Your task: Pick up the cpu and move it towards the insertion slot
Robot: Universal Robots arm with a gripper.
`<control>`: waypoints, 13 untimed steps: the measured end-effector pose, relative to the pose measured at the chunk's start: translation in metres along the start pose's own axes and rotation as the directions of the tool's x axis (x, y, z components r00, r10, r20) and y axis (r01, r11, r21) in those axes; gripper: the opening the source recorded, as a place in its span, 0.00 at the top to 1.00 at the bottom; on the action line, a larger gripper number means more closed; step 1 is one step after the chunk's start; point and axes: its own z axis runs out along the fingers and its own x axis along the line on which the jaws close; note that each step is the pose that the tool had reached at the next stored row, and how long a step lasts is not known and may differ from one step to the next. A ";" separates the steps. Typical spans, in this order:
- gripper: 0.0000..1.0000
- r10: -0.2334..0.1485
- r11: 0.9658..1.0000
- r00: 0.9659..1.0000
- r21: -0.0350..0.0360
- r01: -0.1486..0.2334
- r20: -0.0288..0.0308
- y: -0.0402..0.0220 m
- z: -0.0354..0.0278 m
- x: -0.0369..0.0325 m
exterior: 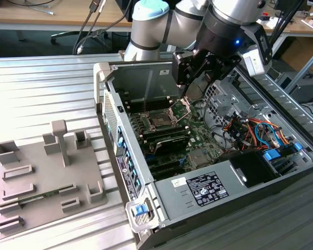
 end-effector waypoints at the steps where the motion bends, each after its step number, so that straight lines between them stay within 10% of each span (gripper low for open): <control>1: 0.45 0.000 1.000 1.000 0.000 0.000 0.000 0.0000 0.0000 -0.0007; 13: 0.45 0.000 1.000 1.000 0.000 0.000 0.000 -0.0002 0.0001 -0.0125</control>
